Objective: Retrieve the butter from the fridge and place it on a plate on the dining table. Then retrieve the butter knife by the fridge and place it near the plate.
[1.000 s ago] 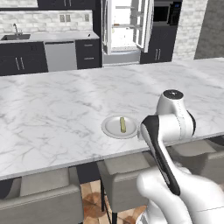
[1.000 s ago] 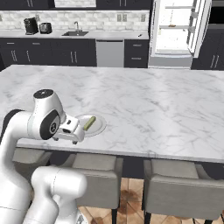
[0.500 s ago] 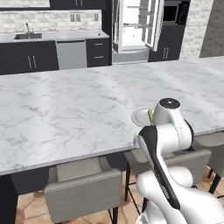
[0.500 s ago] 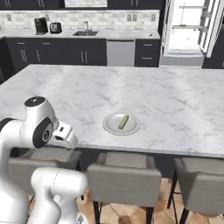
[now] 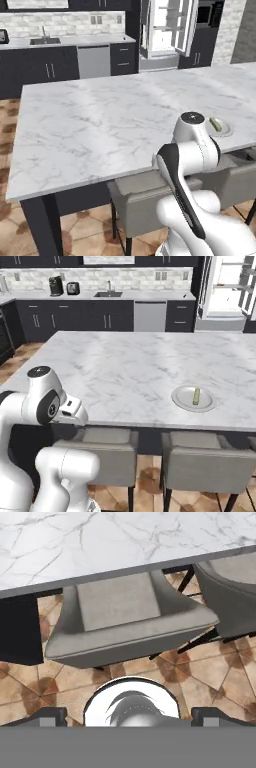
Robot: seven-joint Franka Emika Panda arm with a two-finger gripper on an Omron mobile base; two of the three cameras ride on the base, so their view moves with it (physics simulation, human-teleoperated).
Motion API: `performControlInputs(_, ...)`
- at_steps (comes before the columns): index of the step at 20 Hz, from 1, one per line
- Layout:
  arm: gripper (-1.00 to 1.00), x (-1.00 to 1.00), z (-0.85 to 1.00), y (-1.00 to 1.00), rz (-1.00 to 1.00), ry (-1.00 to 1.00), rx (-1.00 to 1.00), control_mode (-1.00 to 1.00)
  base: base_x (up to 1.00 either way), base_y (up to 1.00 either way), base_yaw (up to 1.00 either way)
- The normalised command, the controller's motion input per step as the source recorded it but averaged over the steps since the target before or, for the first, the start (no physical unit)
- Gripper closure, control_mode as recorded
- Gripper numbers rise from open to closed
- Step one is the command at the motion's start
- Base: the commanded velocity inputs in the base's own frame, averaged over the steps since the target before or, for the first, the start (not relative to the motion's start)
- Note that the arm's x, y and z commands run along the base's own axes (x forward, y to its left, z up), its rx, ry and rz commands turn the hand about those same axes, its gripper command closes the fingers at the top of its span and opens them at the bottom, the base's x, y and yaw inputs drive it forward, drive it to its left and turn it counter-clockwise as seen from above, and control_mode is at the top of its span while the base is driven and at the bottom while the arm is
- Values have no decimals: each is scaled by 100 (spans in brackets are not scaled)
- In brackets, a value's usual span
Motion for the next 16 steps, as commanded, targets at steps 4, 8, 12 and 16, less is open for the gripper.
performControlInputs(4, -100, 0, 0, 0, 0, 0, 0, 100, 0, 100, -10)
performControlInputs(8, -100, 0, 0, 0, 0, 0, 0, 100, 0, 100, -6)
performControlInputs(12, -100, 0, 0, 0, 0, 0, 0, 100, 0, 100, -1)
performControlInputs(16, -100, 0, 0, 0, 0, 0, 0, 100, 0, 100, 0)
